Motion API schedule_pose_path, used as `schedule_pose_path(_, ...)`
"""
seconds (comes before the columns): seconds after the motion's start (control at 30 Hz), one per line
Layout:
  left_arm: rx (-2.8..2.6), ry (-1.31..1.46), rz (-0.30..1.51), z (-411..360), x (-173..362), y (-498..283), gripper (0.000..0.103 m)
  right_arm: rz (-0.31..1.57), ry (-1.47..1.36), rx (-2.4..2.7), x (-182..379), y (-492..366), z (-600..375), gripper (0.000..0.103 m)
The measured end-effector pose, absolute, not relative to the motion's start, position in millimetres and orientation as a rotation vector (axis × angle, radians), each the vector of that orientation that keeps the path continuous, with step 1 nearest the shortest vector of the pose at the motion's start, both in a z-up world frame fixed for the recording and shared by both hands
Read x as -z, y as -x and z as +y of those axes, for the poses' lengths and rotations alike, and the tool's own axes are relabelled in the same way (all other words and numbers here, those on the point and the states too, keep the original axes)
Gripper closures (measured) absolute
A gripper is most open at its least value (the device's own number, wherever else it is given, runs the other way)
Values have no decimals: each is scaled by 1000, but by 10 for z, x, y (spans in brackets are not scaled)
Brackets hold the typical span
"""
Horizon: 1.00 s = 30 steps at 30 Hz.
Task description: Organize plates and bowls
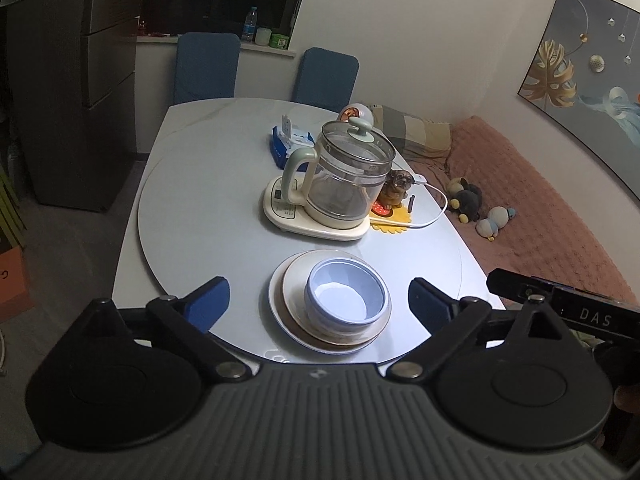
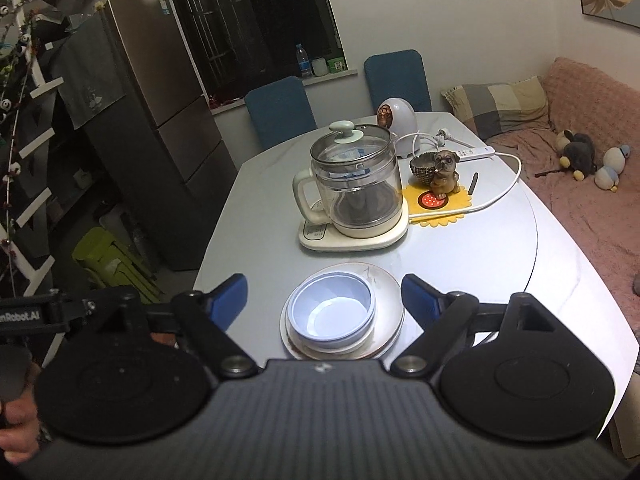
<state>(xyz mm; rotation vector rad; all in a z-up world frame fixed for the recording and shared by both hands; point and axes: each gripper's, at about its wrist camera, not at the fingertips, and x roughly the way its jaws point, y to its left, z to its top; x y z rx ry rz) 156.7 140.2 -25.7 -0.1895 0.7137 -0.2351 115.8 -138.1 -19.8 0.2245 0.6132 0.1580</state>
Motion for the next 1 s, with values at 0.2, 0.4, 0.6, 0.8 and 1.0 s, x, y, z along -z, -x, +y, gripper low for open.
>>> schedule_pose_path(0.2,221,191,699,1426,237,-1345,3,583,-204,-165,207,-965,-1379,4)
schedule_pose_path(0.4,207,175,694,1366,252,-1184,3,560,-190,-185,226,-794,-1363,0)
schedule_pose_path(0.6,180,156,697,1301,279,-1051,3,567,-192,-196,284,-677,-1379,0)
schedule_pose_path(0.8,164,144,711,1212,338,-915,3,583,-187,-205,356,-550,-1394,0)
schedule_pose_path(1.0,138,132,726,1159,413,-750,3,594,-184,-205,418,-436,-1433,0)
